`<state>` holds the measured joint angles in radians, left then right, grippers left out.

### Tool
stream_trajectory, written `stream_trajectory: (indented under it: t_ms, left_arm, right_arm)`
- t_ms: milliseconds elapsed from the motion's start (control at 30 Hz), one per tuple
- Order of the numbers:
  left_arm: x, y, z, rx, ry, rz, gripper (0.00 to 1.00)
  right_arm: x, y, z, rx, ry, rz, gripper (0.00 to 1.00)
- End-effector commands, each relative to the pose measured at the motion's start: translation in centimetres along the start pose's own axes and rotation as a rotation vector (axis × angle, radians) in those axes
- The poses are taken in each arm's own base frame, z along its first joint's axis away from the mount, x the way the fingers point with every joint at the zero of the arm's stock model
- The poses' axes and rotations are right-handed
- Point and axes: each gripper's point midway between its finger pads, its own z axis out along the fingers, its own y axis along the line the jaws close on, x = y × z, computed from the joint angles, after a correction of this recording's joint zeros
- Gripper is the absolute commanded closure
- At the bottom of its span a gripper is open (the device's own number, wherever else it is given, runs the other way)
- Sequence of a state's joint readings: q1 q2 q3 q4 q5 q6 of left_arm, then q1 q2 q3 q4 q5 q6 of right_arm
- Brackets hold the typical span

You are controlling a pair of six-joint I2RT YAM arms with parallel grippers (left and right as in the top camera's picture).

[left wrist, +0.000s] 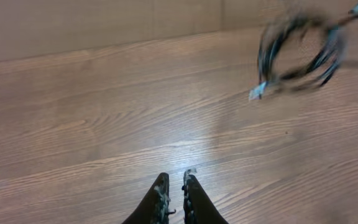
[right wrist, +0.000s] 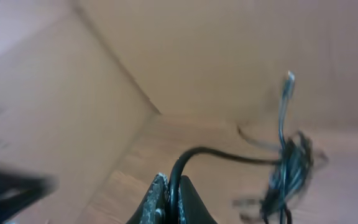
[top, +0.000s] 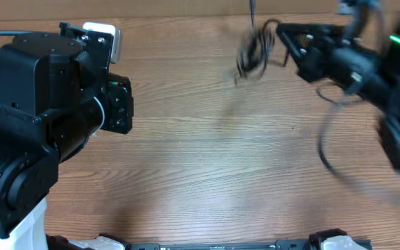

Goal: Untangle cables

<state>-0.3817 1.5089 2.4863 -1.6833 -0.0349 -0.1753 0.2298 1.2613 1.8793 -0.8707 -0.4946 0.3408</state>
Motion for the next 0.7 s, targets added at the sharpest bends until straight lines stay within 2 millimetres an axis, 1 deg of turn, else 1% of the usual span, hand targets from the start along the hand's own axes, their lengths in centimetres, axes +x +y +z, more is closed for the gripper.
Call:
stream_trajectory:
  t_ms: [0, 100, 133, 167, 200, 267, 333, 367, 433, 633, 667]
  left_arm:
    - [-0.3, -1.0, 1.6, 0.050, 0.029, 0.024, 0.91]
    - [-0.6, -2.2, 3.2, 0.111, 0.055, 0.073, 0.89]
    - [-0.6, -3.0, 3.7, 0.154, 0.064, 0.106, 0.85]
    - [-0.6, -5.2, 4.6, 0.279, 0.080, 0.200, 0.67]
    - [-0.4, -6.5, 4.9, 0.361, 0.087, 0.258, 0.44]
    - [0.2, -9.2, 5.0, 0.546, 0.094, 0.384, 0.19]
    - [0.9, -10.8, 5.3, 0.676, 0.099, 0.474, 0.05]
    - [1.2, -11.3, 5.7, 0.719, 0.105, 0.507, 0.02]
    - [1.6, -11.5, 6.9, 0.752, 0.128, 0.546, 0.02]
    - [2.9, -11.7, 11.7, 0.794, 0.225, 0.580, 0.03]
    - [3.0, -11.9, 12.1, 0.804, 0.231, 0.585, 0.03]
  right_arm:
    - [-0.4, 0.9, -1.2, 0.036, -0.024, -0.057, 0.96]
    - [0.2, 0.9, -1.2, 0.033, 0.002, -0.044, 0.96]
    - [0.3, 0.8, -1.2, 0.034, 0.008, -0.041, 0.96]
    - [0.4, 0.8, -1.2, 0.036, 0.012, -0.039, 0.96]
    - [0.4, 0.8, -1.2, 0.036, 0.012, -0.039, 0.96]
    - [0.4, 0.9, -1.2, 0.032, 0.011, -0.040, 0.96]
    - [0.5, 1.2, -1.4, 0.018, 0.012, -0.042, 0.96]
    - [0.5, 1.4, -1.4, 0.007, 0.015, -0.043, 0.96]
    - [0.5, 1.7, -1.6, -0.003, 0.015, -0.045, 0.96]
    - [0.3, 2.3, -2.4, -0.010, -0.001, -0.054, 0.96]
    - [0.3, 2.4, -2.6, -0.012, -0.006, -0.056, 0.96]
